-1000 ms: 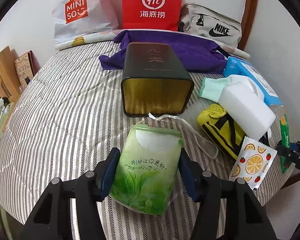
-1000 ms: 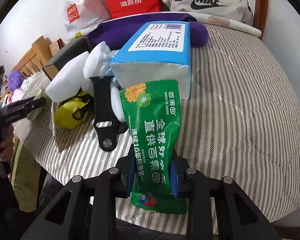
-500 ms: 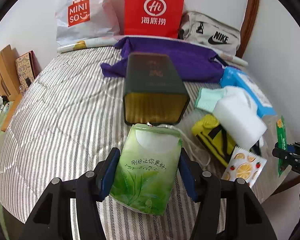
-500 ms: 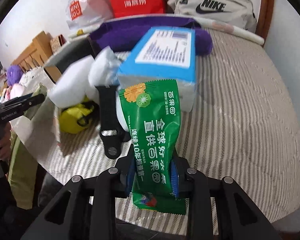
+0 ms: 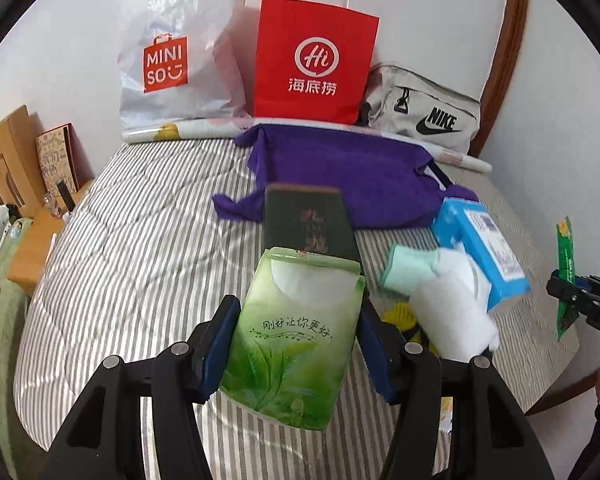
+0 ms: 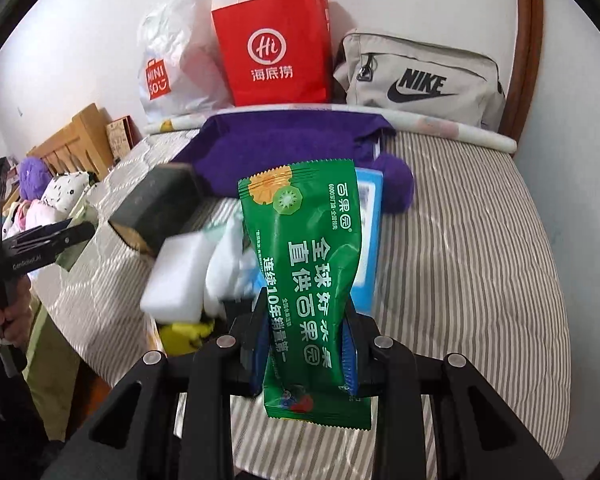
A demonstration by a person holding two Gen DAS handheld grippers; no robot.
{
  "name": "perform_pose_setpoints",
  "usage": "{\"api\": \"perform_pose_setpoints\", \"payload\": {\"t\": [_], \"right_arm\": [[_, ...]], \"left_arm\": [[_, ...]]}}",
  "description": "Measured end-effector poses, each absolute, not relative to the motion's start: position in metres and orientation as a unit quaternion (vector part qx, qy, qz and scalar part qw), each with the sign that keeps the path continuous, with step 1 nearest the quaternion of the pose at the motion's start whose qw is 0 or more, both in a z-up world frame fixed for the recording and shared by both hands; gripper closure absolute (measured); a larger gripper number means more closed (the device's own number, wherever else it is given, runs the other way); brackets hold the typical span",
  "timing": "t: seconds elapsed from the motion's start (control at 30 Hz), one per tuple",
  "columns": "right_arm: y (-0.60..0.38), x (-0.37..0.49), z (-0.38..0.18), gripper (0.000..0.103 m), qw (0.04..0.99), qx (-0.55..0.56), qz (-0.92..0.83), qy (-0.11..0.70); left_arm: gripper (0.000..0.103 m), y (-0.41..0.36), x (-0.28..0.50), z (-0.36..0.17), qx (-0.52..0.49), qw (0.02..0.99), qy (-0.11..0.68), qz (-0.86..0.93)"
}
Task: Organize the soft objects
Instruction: 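Lift both held packs and carry them toward the purple towel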
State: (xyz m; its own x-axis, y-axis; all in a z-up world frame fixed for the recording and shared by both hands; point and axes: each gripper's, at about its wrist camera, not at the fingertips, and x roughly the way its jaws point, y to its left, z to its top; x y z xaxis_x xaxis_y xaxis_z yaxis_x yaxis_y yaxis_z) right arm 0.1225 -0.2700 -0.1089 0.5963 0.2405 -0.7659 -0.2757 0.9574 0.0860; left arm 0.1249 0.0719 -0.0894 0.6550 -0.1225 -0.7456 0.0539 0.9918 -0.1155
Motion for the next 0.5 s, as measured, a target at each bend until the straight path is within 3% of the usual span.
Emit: {"api": "perform_pose_setpoints", "payload": {"t": [0.5], "right_arm": [[-0.251, 0.198, -0.075, 0.072, 0.905, -0.025, 0.158, 0.394]], "left_arm": [[0.047, 0.064, 0.199, -0.062, -0.024, 0.912, 0.407, -0.036]]}}
